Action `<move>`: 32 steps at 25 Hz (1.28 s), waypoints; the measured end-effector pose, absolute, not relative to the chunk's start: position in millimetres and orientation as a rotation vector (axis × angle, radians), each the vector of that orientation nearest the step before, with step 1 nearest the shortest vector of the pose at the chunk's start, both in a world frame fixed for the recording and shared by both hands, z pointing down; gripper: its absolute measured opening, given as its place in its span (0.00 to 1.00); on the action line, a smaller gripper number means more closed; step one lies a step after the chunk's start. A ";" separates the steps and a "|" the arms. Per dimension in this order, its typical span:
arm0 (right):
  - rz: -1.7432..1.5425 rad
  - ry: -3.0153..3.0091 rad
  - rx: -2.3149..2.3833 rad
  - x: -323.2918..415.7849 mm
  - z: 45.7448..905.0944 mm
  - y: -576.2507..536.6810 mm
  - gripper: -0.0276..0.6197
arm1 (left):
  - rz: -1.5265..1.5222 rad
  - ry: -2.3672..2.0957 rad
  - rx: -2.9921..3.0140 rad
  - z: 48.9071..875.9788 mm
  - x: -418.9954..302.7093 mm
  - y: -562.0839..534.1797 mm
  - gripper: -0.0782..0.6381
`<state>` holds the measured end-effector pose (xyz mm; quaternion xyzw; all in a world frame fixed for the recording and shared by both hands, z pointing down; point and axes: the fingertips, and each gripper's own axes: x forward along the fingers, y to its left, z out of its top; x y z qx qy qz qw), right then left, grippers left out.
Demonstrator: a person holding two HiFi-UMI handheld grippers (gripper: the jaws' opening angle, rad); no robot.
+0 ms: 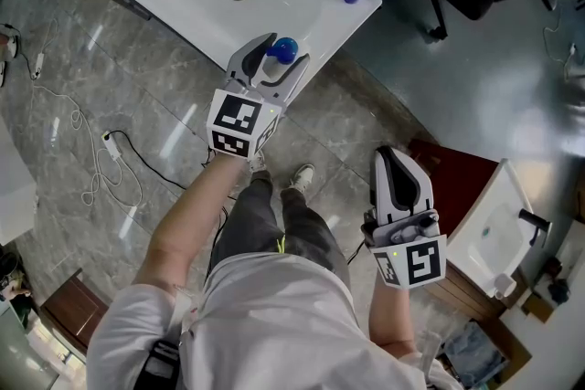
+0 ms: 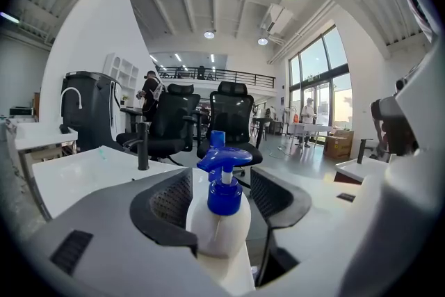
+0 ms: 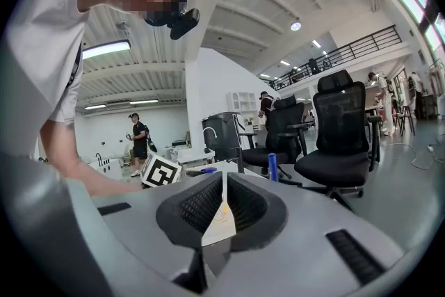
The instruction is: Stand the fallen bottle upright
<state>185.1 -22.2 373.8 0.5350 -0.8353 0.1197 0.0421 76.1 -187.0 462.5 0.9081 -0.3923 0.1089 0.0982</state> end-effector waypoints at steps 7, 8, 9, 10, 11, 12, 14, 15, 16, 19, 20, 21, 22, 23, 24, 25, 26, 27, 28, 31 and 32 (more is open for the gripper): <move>0.366 -2.556 1.634 180.7 373.0 -24.4 0.11 | 0.321 -1.128 2.695 462.9 76.6 -185.6 0.48; 0.364 -2.557 1.634 180.2 372.3 -24.7 0.11 | 0.321 -1.124 2.695 463.3 76.4 -185.5 0.48; 0.362 -2.558 1.635 179.8 371.6 -24.9 0.11 | 0.320 -1.121 2.695 463.5 76.1 -185.6 0.49; 0.360 -2.559 1.636 179.5 371.0 -25.1 0.11 | 0.319 -1.120 2.694 463.3 75.7 -185.7 0.49; 0.359 -2.558 1.636 179.3 370.5 -25.1 0.11 | 0.317 -1.120 2.694 462.8 75.0 -185.8 0.49; 0.359 -2.558 1.636 179.0 370.2 -24.9 0.11 | 0.314 -1.120 2.694 462.0 74.5 -185.8 0.50; 0.358 -2.556 1.634 178.0 369.9 -24.8 0.11 | 0.307 -1.111 2.693 461.0 73.6 -185.3 0.50; 0.357 -2.557 1.634 177.0 369.5 -24.9 0.11 | 0.303 -1.103 2.693 460.7 73.2 -184.7 0.50; 0.355 -2.558 1.633 175.6 368.8 -25.2 0.11 | 0.301 -1.097 2.693 460.5 72.6 -184.0 0.50; 0.344 -2.565 1.629 170.8 364.7 -25.0 0.11 | 0.301 -1.095 2.697 458.1 69.1 -181.0 0.50; 0.339 -2.568 1.628 169.2 363.0 -24.8 0.11 | 0.301 -1.097 2.698 457.0 67.7 -180.0 0.50; 0.334 -2.571 1.626 167.7 361.4 -24.6 0.11 | 0.299 -1.097 2.699 455.8 66.3 -179.3 0.50; 0.330 -2.574 1.624 166.1 360.1 -24.6 0.11 | 0.297 -1.096 2.701 454.6 64.8 -178.7 0.50; 0.326 -2.576 1.622 164.5 359.1 -24.6 0.11 | 0.294 -1.096 2.702 453.5 63.2 -178.0 0.50; 0.324 -2.578 1.620 162.9 358.3 -24.3 0.11 | 0.292 -1.095 2.704 452.4 61.6 -177.3 0.50; 0.322 -2.579 1.618 161.3 357.5 -23.8 0.11 | 0.290 -1.094 2.704 451.2 60.2 -176.3 0.50; 0.320 -2.581 1.616 159.6 356.5 -23.0 0.11 | 0.290 -1.092 2.704 450.0 58.8 -175.0 0.50; 0.319 -2.583 1.614 158.0 355.5 -22.2 0.11 | 0.290 -1.090 2.703 448.9 57.5 -173.7 0.50; 0.318 -2.584 1.611 156.5 354.6 -21.8 0.11 | 0.290 -1.089 2.703 447.8 56.2 -172.7 0.49; 0.316 -2.591 1.603 152.8 353.0 -22.0 0.11 | 0.286 -1.093 2.696 445.5 51.9 -170.2 0.49; 0.315 -2.594 1.602 151.5 352.3 -22.3 0.11 | 0.287 -1.095 2.693 445.1 50.0 -169.1 0.49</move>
